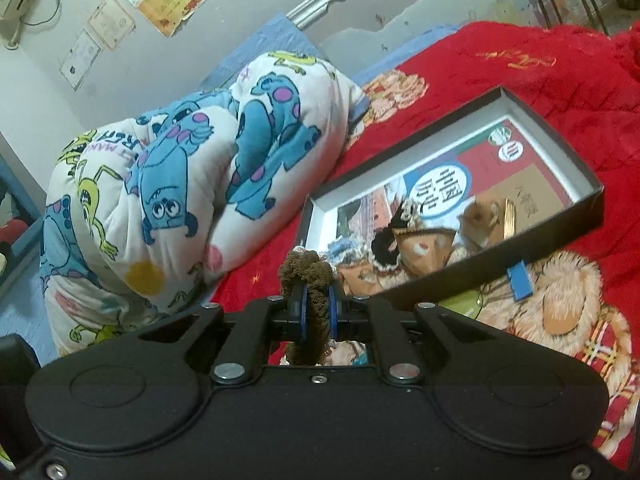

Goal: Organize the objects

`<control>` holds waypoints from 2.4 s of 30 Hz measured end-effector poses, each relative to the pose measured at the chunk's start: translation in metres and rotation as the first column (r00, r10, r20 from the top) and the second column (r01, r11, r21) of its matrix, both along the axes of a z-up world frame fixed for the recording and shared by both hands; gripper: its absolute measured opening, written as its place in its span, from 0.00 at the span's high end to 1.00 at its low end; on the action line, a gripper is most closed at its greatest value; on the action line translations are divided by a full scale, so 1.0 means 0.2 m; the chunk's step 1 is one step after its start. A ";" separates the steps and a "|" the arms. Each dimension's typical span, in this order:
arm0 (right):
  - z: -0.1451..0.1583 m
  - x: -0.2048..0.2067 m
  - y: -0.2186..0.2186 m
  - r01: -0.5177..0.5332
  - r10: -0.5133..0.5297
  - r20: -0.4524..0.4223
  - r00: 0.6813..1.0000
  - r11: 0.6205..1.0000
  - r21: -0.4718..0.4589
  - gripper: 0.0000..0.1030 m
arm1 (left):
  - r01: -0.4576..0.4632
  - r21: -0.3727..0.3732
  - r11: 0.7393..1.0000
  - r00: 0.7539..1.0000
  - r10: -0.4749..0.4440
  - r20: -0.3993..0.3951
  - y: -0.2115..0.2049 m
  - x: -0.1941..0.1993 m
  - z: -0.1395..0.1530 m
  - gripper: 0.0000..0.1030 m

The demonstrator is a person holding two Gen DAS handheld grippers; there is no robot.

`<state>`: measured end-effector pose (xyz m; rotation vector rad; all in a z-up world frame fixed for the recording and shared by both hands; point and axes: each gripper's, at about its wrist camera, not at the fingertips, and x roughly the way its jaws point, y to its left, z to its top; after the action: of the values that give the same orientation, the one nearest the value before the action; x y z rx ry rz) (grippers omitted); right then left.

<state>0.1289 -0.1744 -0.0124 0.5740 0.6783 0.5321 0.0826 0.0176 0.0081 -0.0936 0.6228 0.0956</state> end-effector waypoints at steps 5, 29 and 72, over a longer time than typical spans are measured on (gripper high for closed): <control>0.07 0.00 -0.04 0.013 -0.014 0.036 0.999 1.000 0.014 0.90 | 0.071 -0.128 0.989 0.997 -0.065 0.048 0.04 0.01 0.07 0.98; 0.30 0.18 -0.35 0.110 -0.117 0.061 0.991 0.988 0.105 0.90 | 0.283 -0.294 0.913 0.935 -0.194 0.298 0.07 0.27 0.43 0.98; -0.02 0.60 -0.50 0.179 -0.182 -0.071 0.981 0.983 -0.038 0.90 | 0.039 0.161 0.986 0.998 -0.045 0.037 -0.43 0.21 0.02 0.39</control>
<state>0.2490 -0.2738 -0.0169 0.6215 0.6957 0.3314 0.1252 -0.0688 0.0123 0.0726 0.5747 0.1020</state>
